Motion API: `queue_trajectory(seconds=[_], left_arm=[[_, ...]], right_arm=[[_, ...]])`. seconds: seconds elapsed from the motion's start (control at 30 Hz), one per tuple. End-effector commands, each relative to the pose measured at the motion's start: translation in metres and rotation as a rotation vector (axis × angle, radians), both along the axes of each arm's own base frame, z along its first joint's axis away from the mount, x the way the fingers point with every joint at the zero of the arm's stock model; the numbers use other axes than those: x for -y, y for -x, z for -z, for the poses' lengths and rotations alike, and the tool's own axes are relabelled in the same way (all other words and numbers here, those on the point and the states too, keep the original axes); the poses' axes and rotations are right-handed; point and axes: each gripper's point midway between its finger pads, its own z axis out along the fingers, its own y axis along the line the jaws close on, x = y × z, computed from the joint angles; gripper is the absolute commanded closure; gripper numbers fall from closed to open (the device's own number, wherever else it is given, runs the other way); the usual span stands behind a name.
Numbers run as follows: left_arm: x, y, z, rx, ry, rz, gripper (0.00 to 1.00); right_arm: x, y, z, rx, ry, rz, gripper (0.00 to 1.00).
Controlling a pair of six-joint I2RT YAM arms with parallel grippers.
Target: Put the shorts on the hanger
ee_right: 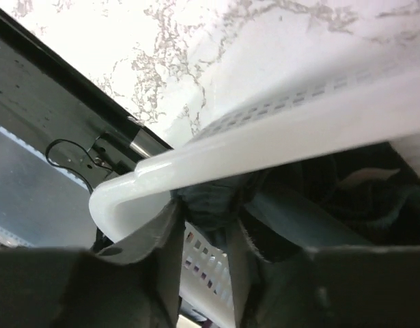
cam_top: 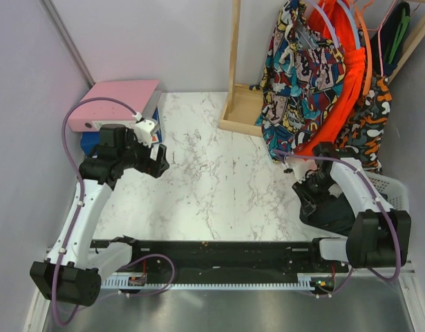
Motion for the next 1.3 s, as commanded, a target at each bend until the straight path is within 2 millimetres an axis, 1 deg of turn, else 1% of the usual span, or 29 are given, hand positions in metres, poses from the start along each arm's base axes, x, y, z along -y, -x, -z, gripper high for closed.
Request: queue_trajectory(seconds=[0.0, 0.03, 0.1, 0.13, 0.2, 0.23, 0.3, 0.33, 0.37, 0.4, 0.43, 0.5, 0.53, 0.63, 0.67, 0.73, 0.77, 0.83, 0.87, 0.9, 0.93, 0.97, 1.0, 1.07, 1.1, 1.17, 1.2, 1.23, 1.27], left_arm=[[0.003, -0.009, -0.011, 0.067, -0.003, 0.023, 0.01], [0.003, -0.008, -0.011, 0.065, -0.002, 0.024, 0.00], [0.004, -0.007, -0.013, 0.070, 0.006, 0.032, 0.00], [0.005, -0.007, -0.014, 0.069, 0.011, 0.036, 0.00], [0.007, -0.007, -0.018, 0.077, 0.019, 0.040, 0.00], [0.007, -0.007, -0.020, 0.081, 0.023, 0.041, 0.00], [0.008, -0.009, -0.026, 0.092, 0.027, 0.037, 0.00], [0.008, -0.010, -0.027, 0.090, 0.030, 0.035, 0.00], [0.009, -0.011, -0.029, 0.091, 0.035, 0.037, 0.00], [0.010, -0.011, -0.031, 0.090, 0.045, 0.035, 0.00], [0.013, -0.010, -0.030, 0.081, 0.058, 0.047, 0.01], [0.017, -0.009, -0.030, 0.067, 0.079, 0.052, 0.00], [0.018, -0.009, -0.030, 0.063, 0.086, 0.055, 0.00], [0.018, -0.009, -0.034, 0.067, 0.097, 0.045, 0.00], [0.018, -0.009, -0.035, 0.068, 0.097, 0.043, 0.00], [0.017, -0.009, -0.038, 0.068, 0.097, 0.032, 0.00], [0.018, -0.008, -0.041, 0.070, 0.104, 0.036, 0.01], [0.028, -0.003, -0.047, 0.071, 0.144, 0.095, 0.00], [0.032, -0.002, -0.051, 0.068, 0.167, 0.110, 0.00], [0.036, 0.000, -0.054, 0.061, 0.187, 0.122, 0.00], [0.042, 0.002, -0.059, 0.057, 0.218, 0.151, 0.00], [0.045, 0.002, -0.062, 0.051, 0.233, 0.157, 0.01], [0.047, 0.001, -0.071, 0.053, 0.252, 0.161, 0.00], [0.050, 0.000, -0.080, 0.059, 0.268, 0.170, 0.00], [0.051, -0.001, -0.092, 0.082, 0.275, 0.171, 0.00], [0.053, 0.000, -0.102, 0.104, 0.284, 0.189, 0.01], [0.054, 0.002, -0.110, 0.126, 0.286, 0.205, 0.00], [0.056, 0.006, -0.115, 0.139, 0.294, 0.226, 0.01], [0.057, 0.008, -0.116, 0.150, 0.290, 0.243, 0.01]], right_arm=[[-0.012, -0.014, -0.011, 0.020, -0.068, 0.011, 0.77], [-0.011, -0.019, -0.018, 0.044, -0.060, 0.020, 1.00], [-0.001, -0.026, -0.035, 0.099, -0.045, 0.074, 1.00], [0.002, -0.041, -0.057, 0.181, -0.045, 0.084, 1.00], [0.005, -0.047, -0.092, 0.278, -0.040, 0.112, 1.00], [0.005, -0.061, -0.128, 0.394, -0.046, 0.116, 1.00], [0.000, -0.065, -0.169, 0.496, -0.072, 0.149, 1.00], [0.000, -0.073, -0.209, 0.624, -0.081, 0.164, 1.00], [-0.002, -0.076, -0.228, 0.687, -0.097, 0.167, 1.00], [-0.008, -0.078, -0.247, 0.734, -0.135, 0.180, 1.00], [-0.012, -0.081, -0.280, 0.838, -0.165, 0.184, 1.00], [-0.023, -0.085, -0.312, 0.915, -0.244, 0.199, 1.00], [-0.034, -0.083, -0.341, 0.993, -0.317, 0.173, 1.00], [-0.061, -0.081, -0.393, 1.102, -0.495, 0.112, 1.00], [-0.066, -0.087, -0.409, 1.149, -0.536, 0.088, 1.00], [-0.078, -0.086, -0.430, 1.173, -0.640, 0.092, 1.00], [-0.088, -0.086, -0.451, 1.229, -0.718, 0.033, 1.00], [-0.101, -0.089, -0.458, 1.148, -0.874, 0.089, 1.00], [-0.110, -0.086, -0.487, 1.227, -0.968, 0.017, 1.00], [-0.113, -0.099, -0.482, 1.186, -1.025, 0.046, 1.00], [-0.116, -0.100, -0.493, 1.200, -1.079, 0.038, 1.00], [-0.122, -0.102, -0.513, 1.204, -1.174, 0.032, 1.00], [-0.123, -0.104, -0.525, 1.225, -1.203, 0.038, 1.00], [-0.139, -0.122, -0.523, 1.181, -1.213, 0.026, 1.00], [-0.140, -0.122, -0.536, 1.244, -1.196, 0.039, 1.00], [-0.163, -0.123, -0.518, 1.174, -1.177, 0.023, 1.00], [-0.166, -0.138, -0.499, 1.182, -1.120, 0.052, 1.00], [-0.172, -0.140, -0.485, 1.160, -1.100, 0.047, 1.00], [-0.181, -0.129, -0.472, 1.139, -1.081, 0.034, 1.00]])
